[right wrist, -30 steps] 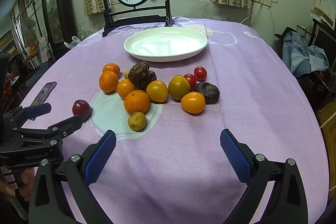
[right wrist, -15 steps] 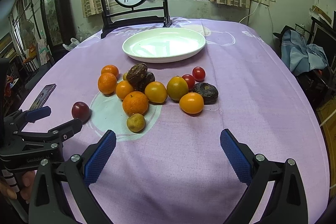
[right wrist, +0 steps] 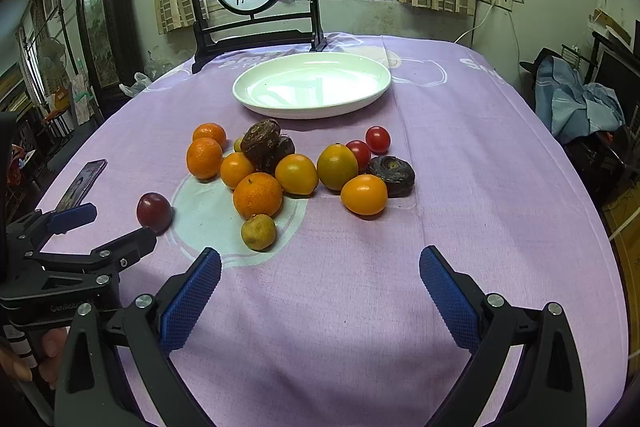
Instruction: Organize fruits
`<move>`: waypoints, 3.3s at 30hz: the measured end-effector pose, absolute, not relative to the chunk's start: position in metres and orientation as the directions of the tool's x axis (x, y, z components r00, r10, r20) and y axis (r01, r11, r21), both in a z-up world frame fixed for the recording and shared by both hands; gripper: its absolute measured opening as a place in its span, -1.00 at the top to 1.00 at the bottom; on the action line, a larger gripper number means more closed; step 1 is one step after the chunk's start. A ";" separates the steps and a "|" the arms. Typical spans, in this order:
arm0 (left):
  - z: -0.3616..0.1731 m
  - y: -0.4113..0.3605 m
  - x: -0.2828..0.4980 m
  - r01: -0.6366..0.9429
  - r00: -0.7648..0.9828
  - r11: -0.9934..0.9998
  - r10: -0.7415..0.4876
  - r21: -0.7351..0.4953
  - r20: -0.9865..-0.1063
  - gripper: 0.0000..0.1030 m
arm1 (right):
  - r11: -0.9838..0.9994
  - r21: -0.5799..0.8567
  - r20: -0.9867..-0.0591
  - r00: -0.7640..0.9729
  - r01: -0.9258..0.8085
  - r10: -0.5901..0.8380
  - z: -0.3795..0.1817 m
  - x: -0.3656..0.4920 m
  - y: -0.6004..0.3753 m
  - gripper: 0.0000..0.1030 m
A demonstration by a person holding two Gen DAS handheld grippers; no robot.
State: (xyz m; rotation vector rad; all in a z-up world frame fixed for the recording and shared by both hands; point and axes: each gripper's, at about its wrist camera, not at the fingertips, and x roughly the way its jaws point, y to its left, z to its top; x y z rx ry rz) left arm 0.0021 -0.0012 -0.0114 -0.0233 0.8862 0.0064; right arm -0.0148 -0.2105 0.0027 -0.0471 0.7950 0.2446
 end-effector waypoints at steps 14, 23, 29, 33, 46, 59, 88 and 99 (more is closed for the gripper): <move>-0.012 -0.002 0.002 -0.016 0.632 1.000 -0.003 -0.017 -0.775 -0.92 | 0.971 0.050 -0.712 0.674 -0.235 0.200 0.002 -0.015 -0.211 -0.93; -0.014 -0.003 0.001 -0.015 0.631 1.000 -0.004 -0.017 -0.776 -0.92 | 0.971 0.053 -0.712 0.673 -0.235 0.201 0.002 -0.016 -0.212 -0.93; -0.018 -0.003 -0.002 -0.016 0.632 1.000 -0.001 -0.014 -0.775 -0.92 | 0.970 0.054 -0.710 0.674 -0.235 0.203 0.002 -0.016 -0.212 -0.93; -0.019 -0.004 -0.003 -0.015 0.630 1.000 -0.002 -0.014 -0.777 -0.92 | 0.970 0.054 -0.711 0.674 -0.235 0.203 0.001 -0.016 -0.212 -0.93; -0.048 0.024 0.003 -0.025 0.574 0.999 -0.011 -0.031 -0.818 -0.92 | 0.967 0.089 -0.717 0.659 -0.240 0.229 -0.009 -0.018 -0.216 -0.93; -0.052 0.018 0.048 0.044 0.534 0.999 -0.045 -0.025 -0.844 0.22 | 0.953 0.087 -0.760 0.599 -0.291 0.253 -0.024 0.003 -0.213 -0.93; -0.034 0.035 0.045 0.097 0.550 0.991 -0.127 -0.088 -0.825 0.29 | 0.905 0.063 -0.827 0.485 -0.421 0.283 -0.030 0.043 -0.159 0.46; 0.030 -0.009 0.202 0.116 0.633 0.993 -0.061 0.016 -0.772 0.29 | 0.902 -0.030 -0.750 0.606 -0.430 0.264 0.032 0.169 -0.170 0.45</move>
